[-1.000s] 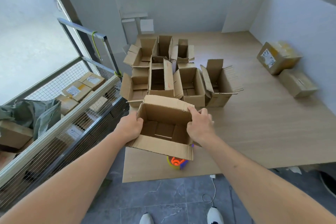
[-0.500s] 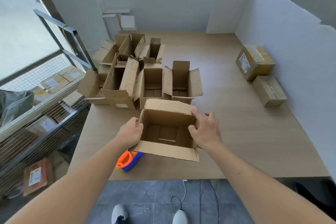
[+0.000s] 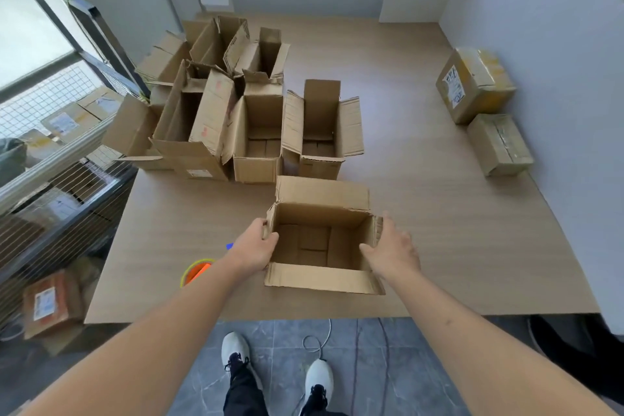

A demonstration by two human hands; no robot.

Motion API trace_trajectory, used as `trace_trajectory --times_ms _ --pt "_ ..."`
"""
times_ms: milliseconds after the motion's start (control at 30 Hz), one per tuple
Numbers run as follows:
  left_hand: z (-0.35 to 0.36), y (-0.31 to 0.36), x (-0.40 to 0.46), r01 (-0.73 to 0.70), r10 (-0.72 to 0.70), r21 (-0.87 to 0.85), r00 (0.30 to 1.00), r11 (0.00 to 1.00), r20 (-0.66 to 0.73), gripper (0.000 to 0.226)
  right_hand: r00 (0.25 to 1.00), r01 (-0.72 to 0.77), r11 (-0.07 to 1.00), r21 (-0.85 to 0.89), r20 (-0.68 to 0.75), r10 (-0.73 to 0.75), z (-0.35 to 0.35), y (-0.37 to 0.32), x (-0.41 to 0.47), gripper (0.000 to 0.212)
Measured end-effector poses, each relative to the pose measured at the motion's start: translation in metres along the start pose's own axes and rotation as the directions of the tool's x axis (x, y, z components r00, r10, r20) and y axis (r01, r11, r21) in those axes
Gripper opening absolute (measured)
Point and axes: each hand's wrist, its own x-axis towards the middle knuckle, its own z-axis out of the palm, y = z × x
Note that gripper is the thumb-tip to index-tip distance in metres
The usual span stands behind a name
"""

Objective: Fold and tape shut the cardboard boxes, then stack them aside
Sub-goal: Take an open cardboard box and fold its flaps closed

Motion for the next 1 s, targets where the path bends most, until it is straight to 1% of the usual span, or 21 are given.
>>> trace_trajectory --times_ms 100,200,267,333,367,433,500,567,600,633,667,733,800,900,933,967,1000 --pt "0.001 -0.011 0.01 0.014 -0.014 0.007 1.0 1.0 -0.017 0.051 1.0 0.015 0.999 0.05 0.024 -0.016 0.005 0.003 0.003 0.083" --pt "-0.002 -0.013 0.012 0.048 -0.041 0.073 0.995 0.996 -0.092 0.068 0.997 0.052 0.997 0.05 -0.06 -0.049 0.001 -0.002 -0.001 0.083" --pt "-0.006 -0.01 0.01 0.055 -0.041 0.082 0.986 0.995 -0.162 0.079 0.992 0.074 0.996 0.053 -0.109 -0.068 -0.004 -0.006 -0.001 0.087" --pt "-0.011 -0.007 0.006 0.033 -0.018 0.06 0.972 0.998 -0.233 0.087 0.987 0.093 0.992 0.083 -0.138 -0.081 -0.008 -0.01 0.001 0.095" --pt "-0.013 -0.006 0.003 0.005 0.008 0.045 0.962 0.999 -0.272 0.088 0.984 0.11 0.99 0.093 -0.151 -0.096 -0.009 -0.011 0.001 0.099" --pt "-0.017 -0.002 -0.006 -0.074 0.082 0.038 0.936 0.997 -0.341 0.075 0.973 0.162 0.984 0.078 -0.176 -0.146 -0.011 -0.015 0.001 0.101" --pt "-0.017 0.002 -0.013 -0.168 0.192 0.095 0.909 0.981 -0.369 0.061 0.957 0.217 0.976 0.032 -0.202 -0.207 -0.012 -0.02 -0.002 0.094" --pt "-0.013 0.008 -0.019 -0.242 0.291 0.181 0.897 0.953 -0.332 0.045 0.945 0.26 0.965 0.016 -0.21 -0.251 -0.013 -0.027 -0.006 0.08" --pt "-0.012 0.011 -0.021 -0.257 0.308 0.198 0.903 0.946 -0.298 0.037 0.943 0.274 0.961 0.028 -0.201 -0.264 -0.013 -0.032 -0.009 0.073" --pt "-0.01 0.013 -0.022 -0.259 0.302 0.189 0.918 0.947 -0.257 0.032 0.944 0.284 0.958 0.043 -0.187 -0.271 -0.014 -0.035 -0.012 0.066" --pt "-0.008 0.015 -0.023 -0.241 0.274 0.175 0.939 0.955 -0.206 0.032 0.947 0.287 0.956 0.055 -0.167 -0.275 -0.014 -0.037 -0.015 0.062" --pt "-0.005 0.015 -0.027 -0.203 0.225 0.204 0.97 0.958 -0.089 0.048 0.949 0.3 0.953 0.053 -0.123 -0.291 -0.013 -0.039 -0.018 0.051" --pt "-0.003 0.013 -0.031 -0.188 0.184 0.302 0.982 0.934 0.043 0.077 0.944 0.315 0.948 0.035 -0.11 -0.31 -0.01 -0.038 -0.017 0.042" --pt "-0.002 0.008 -0.039 -0.216 0.093 0.434 0.953 0.875 0.288 0.126 0.942 0.325 0.945 0.04 -0.101 -0.319 -0.009 -0.036 -0.012 0.039" --pt "-0.002 0.006 -0.041 -0.23 0.068 0.473 0.94 0.851 0.335 0.135 0.943 0.326 0.944 0.058 -0.094 -0.32 -0.008 -0.035 -0.011 0.039" --pt "-0.002 0.002 -0.041 -0.246 0.067 0.502 0.935 0.829 0.348 0.137 0.946 0.321 0.943 0.082 -0.082 -0.315 -0.009 -0.034 -0.009 0.039" --pt "-0.001 -0.001 -0.039 -0.27 0.102 0.523 0.939 0.808 0.328 0.132 0.95 0.31 0.945 0.102 -0.071 -0.304 -0.009 -0.034 -0.007 0.042"
